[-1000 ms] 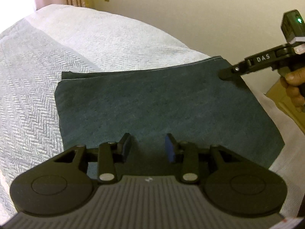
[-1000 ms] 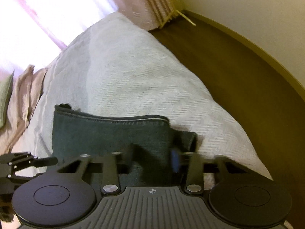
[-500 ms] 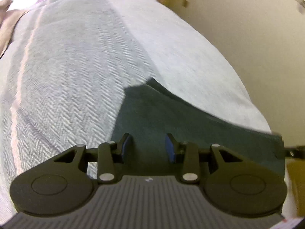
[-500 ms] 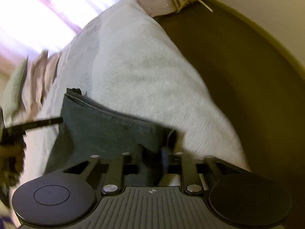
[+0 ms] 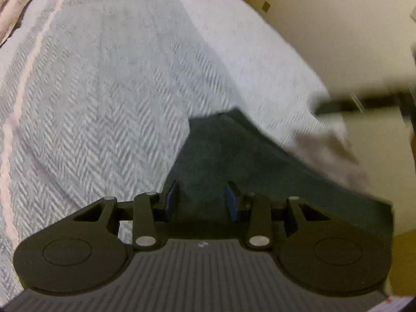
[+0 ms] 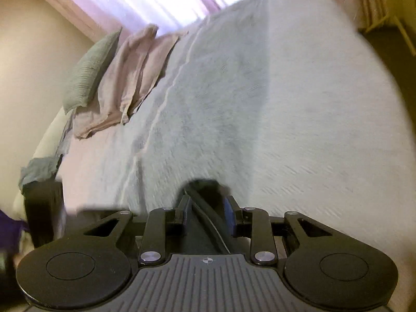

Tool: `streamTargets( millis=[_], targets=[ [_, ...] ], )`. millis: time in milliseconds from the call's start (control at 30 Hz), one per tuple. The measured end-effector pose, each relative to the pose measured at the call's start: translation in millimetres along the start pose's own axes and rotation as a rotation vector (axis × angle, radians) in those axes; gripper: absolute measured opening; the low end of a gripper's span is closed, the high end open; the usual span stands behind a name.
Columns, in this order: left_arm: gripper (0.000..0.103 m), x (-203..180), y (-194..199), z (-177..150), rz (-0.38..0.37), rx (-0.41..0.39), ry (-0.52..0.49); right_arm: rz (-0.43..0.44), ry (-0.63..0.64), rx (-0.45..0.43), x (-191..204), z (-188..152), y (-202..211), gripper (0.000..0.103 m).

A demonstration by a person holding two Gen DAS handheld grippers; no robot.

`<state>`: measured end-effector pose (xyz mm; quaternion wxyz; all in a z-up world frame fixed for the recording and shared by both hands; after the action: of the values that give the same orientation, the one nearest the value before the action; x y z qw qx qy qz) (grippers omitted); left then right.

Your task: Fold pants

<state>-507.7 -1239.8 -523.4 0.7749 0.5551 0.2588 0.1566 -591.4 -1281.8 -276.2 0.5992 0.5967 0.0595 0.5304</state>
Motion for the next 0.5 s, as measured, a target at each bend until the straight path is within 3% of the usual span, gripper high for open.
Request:
streamTargets(
  millis=[200, 267, 367, 433, 467, 500],
  targets=[
    [0.037, -2, -7, -13, -0.035, -0.045, -0.008, -0.096, 0.114, 0.1, 27, 21, -48, 0.025],
    [0.038, -3, -4, -14, -0.048, -0.075, -0.013, -0.146, 0.068, 0.162, 16, 20, -66, 0.025],
    [0.038, -1, 2, -13, -0.076, -0.113, -0.01, -0.106, -0.077, 0.187, -4, 19, -80, 0.025],
    [0.038, 1, 2, -8, -0.094, -0.126, -0.018, -0.046, -0.179, 0.226, -13, 16, -90, 0.012],
    [0.038, 0, 2, -6, -0.099, -0.129, -0.029, -0.021, -0.21, 0.246, -15, 15, -94, 0.0],
    [0.038, 0, 3, -4, -0.1, -0.135, -0.039, -0.047, -0.209, 0.231, -18, 20, -93, 0.0]
  ],
)
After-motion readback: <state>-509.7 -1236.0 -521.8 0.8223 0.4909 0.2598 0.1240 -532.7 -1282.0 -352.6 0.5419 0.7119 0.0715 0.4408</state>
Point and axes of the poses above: each gripper's, at about its wrist camera, not at the fingertips, and y roughly against the way its jaws point, x to its left, z to its top, the point moved 10 cm from there along -y, roughly the way its jaws point, and after that the axes turned 14 degrees about x, right-handed, at the moved point
